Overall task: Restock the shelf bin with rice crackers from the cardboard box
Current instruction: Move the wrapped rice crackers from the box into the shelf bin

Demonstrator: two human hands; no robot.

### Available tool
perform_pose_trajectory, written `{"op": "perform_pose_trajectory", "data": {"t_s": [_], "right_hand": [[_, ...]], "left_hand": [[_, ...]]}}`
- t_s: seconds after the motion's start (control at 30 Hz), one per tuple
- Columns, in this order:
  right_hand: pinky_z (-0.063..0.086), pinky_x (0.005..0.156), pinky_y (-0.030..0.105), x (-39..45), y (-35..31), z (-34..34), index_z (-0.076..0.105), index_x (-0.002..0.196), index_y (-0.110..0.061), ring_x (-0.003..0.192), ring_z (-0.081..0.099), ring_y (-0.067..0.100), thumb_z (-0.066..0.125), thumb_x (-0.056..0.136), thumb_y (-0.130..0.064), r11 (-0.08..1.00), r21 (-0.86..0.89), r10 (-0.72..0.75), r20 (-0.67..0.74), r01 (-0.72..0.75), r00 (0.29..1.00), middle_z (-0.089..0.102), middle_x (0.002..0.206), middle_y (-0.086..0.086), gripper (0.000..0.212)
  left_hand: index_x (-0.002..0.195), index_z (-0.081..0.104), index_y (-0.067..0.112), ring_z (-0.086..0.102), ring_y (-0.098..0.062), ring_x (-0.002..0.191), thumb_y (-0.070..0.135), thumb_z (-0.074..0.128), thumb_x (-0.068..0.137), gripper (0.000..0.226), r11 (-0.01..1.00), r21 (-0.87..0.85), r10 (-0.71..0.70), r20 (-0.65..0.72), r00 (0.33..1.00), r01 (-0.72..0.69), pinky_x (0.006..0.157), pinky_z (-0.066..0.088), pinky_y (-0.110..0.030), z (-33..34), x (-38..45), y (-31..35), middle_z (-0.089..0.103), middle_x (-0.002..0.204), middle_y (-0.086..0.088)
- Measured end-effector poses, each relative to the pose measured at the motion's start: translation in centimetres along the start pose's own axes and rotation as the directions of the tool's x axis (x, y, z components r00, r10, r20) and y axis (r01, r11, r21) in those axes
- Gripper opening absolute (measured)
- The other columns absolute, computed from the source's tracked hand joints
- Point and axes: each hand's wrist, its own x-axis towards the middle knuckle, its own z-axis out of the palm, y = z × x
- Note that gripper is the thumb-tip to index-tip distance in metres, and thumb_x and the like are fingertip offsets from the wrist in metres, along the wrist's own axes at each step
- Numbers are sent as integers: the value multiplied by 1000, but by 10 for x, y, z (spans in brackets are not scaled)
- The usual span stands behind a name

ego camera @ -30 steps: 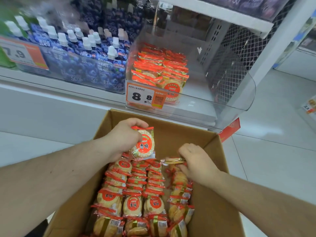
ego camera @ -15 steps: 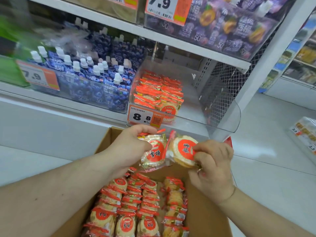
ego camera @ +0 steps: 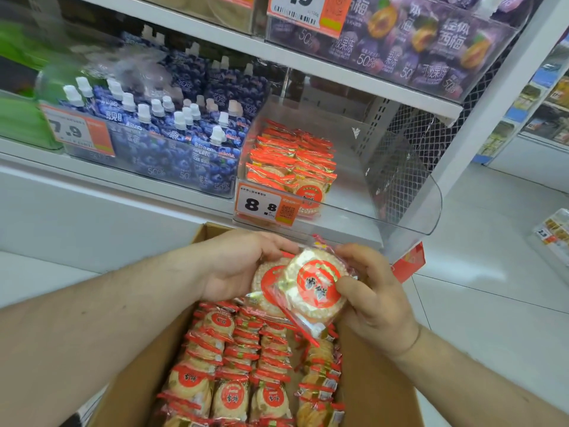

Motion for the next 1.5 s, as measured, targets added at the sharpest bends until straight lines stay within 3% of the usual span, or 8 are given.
{"op": "perform_pose_trajectory", "data": {"t_s": [0.2,0.4,0.6,0.67,0.83,0.97,1.17,1.5], "right_hand": [[58,68,33,-4,-1,6,46,99,-14,96,56,28,87,60,-1,999,8,31,165,-33,986,45,123,15,58],[51,91,34,-3,1,13,52,110,-18,114,54,28,53,85,-7,999,-8,45,249,-45,967,46,133,13,27],[49,74,22,8,-10,6,50,110,-45,92,56,9,52,64,-10,626,317,644,305,-712,702,59,109,-5,58],[47,65,25,14,-11,4,47,115,-45,72,52,8,65,68,-19,495,348,689,401,-796,604,59,107,-6,57],[39,85,3,27,-16,-1,33,135,-45,101,54,-7,79,76,-27,721,155,546,474,-675,691,47,113,-37,76],[41,97,15,44,-7,-16,51,135,-28,112,55,3,78,78,-23,763,22,579,422,-646,698,60,123,-14,63],[37,69,6,105,50,-59,59,108,-32,76,56,-4,80,75,-15,661,-48,747,140,-749,650,56,84,-24,43],[44,77,26,126,102,27,60,117,-18,91,57,20,80,75,-19,604,-388,771,505,-697,387,65,109,4,47]], "left_hand": [[122,60,6,62,-36,113,34,43,100,39,994,99,-55,114,992,44,103,44,-53,0,-1,1,66,120,-19],[118,61,20,64,-38,102,-8,67,81,46,948,286,102,143,984,-139,99,45,-52,-3,-1,-6,66,116,-25],[117,56,39,49,-25,55,1,75,75,60,848,442,311,36,950,-294,56,42,-36,-7,5,-6,62,78,-6],[122,48,41,53,-21,53,2,71,81,62,738,558,398,94,912,-379,50,45,-32,-4,4,-5,62,83,0],[132,12,57,46,-3,120,8,67,83,88,326,734,589,335,735,-596,100,42,-21,8,1,-12,36,134,11],[141,1,51,46,-10,119,20,67,83,93,200,742,696,352,626,-640,101,43,-33,12,2,-9,16,137,20],[147,-3,44,-10,-21,143,42,63,82,93,38,983,768,84,635,-177,119,0,-44,-4,16,8,-12,150,4],[150,-5,43,-35,-26,140,32,59,83,93,41,999,656,-12,755,-21,114,-14,-53,-21,32,7,-22,156,4]]}}
